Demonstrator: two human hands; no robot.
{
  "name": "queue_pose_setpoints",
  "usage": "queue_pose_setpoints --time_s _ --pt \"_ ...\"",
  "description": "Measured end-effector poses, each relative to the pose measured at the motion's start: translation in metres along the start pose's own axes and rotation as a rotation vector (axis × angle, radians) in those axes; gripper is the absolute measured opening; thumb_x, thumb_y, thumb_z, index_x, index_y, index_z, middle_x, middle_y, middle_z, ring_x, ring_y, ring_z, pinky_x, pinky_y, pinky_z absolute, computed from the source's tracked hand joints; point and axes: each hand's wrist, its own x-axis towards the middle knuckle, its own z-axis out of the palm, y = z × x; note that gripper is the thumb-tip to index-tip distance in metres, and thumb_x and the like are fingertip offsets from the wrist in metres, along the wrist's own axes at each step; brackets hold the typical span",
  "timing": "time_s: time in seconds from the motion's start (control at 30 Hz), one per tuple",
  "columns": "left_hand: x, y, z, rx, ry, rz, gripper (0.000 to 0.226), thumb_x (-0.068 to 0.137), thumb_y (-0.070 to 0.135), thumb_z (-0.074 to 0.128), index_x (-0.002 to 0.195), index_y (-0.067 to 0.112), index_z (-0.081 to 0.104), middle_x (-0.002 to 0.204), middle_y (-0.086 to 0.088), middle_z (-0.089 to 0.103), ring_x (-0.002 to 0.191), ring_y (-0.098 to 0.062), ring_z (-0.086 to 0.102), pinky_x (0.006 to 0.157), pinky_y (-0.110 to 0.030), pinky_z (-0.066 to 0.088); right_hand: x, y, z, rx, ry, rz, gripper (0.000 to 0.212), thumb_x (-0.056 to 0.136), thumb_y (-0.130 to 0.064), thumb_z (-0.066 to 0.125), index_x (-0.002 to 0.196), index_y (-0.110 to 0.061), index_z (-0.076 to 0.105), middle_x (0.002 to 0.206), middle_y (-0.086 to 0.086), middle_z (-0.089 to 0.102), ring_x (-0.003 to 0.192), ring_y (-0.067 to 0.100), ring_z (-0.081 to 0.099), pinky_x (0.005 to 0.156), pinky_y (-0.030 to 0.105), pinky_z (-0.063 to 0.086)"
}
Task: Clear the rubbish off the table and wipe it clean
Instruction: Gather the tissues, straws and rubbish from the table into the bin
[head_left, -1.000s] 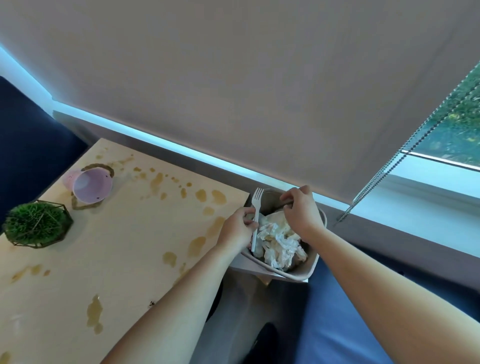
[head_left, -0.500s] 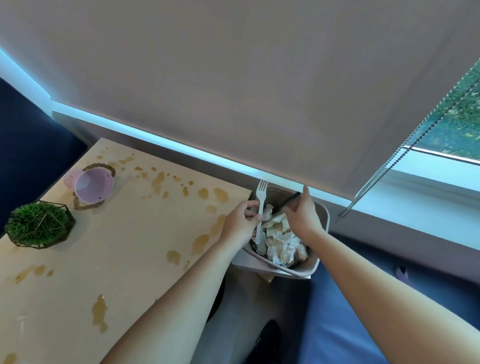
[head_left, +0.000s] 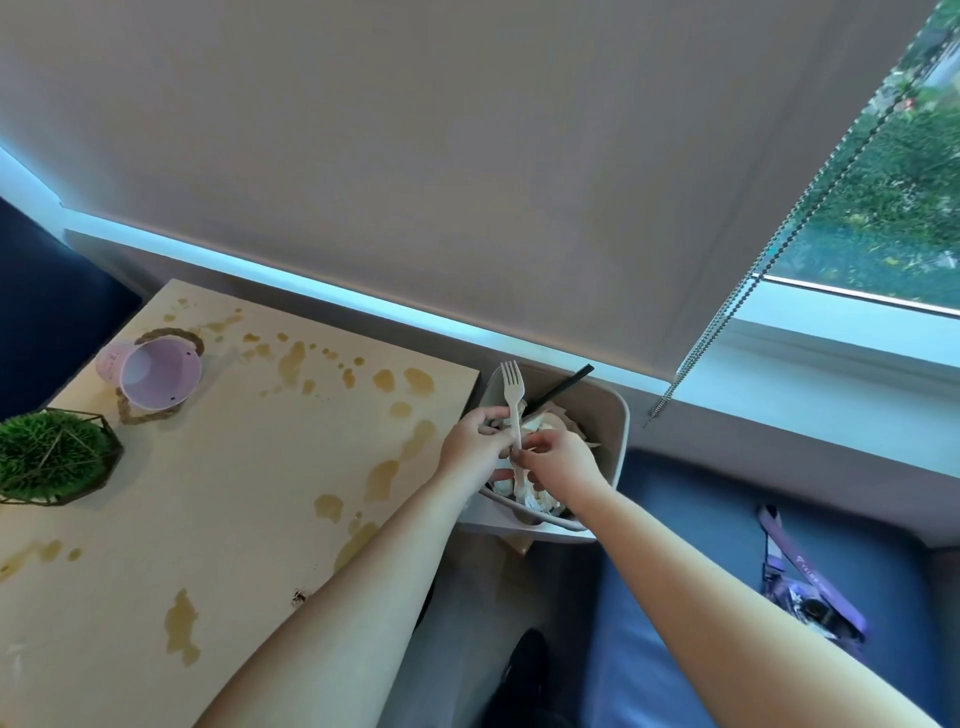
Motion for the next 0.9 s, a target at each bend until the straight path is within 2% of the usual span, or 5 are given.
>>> queue_pose_setpoints --time_s 0.2,0.33,0.47,0.6,0.9 --pt "-0.008 -0.008 -0.008 0.098 0.029 0.012 0.022 0.094 0.025 0.057 0.114 0.032 0.063 0.104 0.004 0.063 0.094 -0.019 0.065 0.085 -0.041 0.057 -0.001 0.007 0.004 -0.091 0.001 0.013 0.049 0.096 -0.022 0.059 0.143 -0.015 0.047 0.119 0.007 0.066 0.091 0.021 0.065 0.077 0.028 0.049" --pt "-0.020 -0.013 -0.022 0.164 0.073 0.064 0.025 0.096 0.024 0.053 0.118 0.031 0.061 0.105 0.008 0.062 0.098 -0.009 0.058 0.069 -0.015 0.041 -0.008 0.003 0.012 -0.237 -0.028 -0.039 0.050 0.101 -0.027 0.046 0.150 -0.021 0.035 0.144 0.007 0.050 0.120 0.025 0.055 0.094 0.029 0.043" --pt "-0.038 -0.019 -0.041 0.226 0.146 0.113 0.023 0.097 0.025 0.051 0.117 0.030 0.062 0.107 0.009 0.064 0.097 -0.008 0.058 0.067 -0.014 0.039 -0.019 -0.011 0.023 -0.353 -0.020 -0.124 0.042 0.101 -0.021 0.042 0.143 -0.022 0.047 0.138 0.009 0.054 0.111 0.022 0.058 0.085 0.026 0.047" --pt "-0.063 -0.030 -0.073 0.277 0.237 0.143 0.024 0.097 0.026 0.051 0.118 0.030 0.062 0.107 0.014 0.062 0.097 -0.006 0.057 0.075 -0.019 0.039 -0.034 -0.031 0.050 -0.347 -0.042 -0.201 0.044 0.098 -0.020 0.043 0.142 -0.026 0.048 0.129 0.009 0.060 0.063 0.011 0.055 0.049 0.021 0.039" --pt "-0.145 -0.085 -0.177 0.427 0.356 0.071 0.036 0.096 0.030 0.056 0.132 0.026 0.056 0.128 0.002 0.058 0.118 -0.018 0.053 0.094 -0.031 0.044 -0.099 -0.081 0.146 -0.526 -0.227 -0.413 0.043 0.100 -0.023 0.044 0.142 -0.027 0.048 0.134 0.006 0.056 0.065 0.018 0.059 0.055 0.027 0.049"
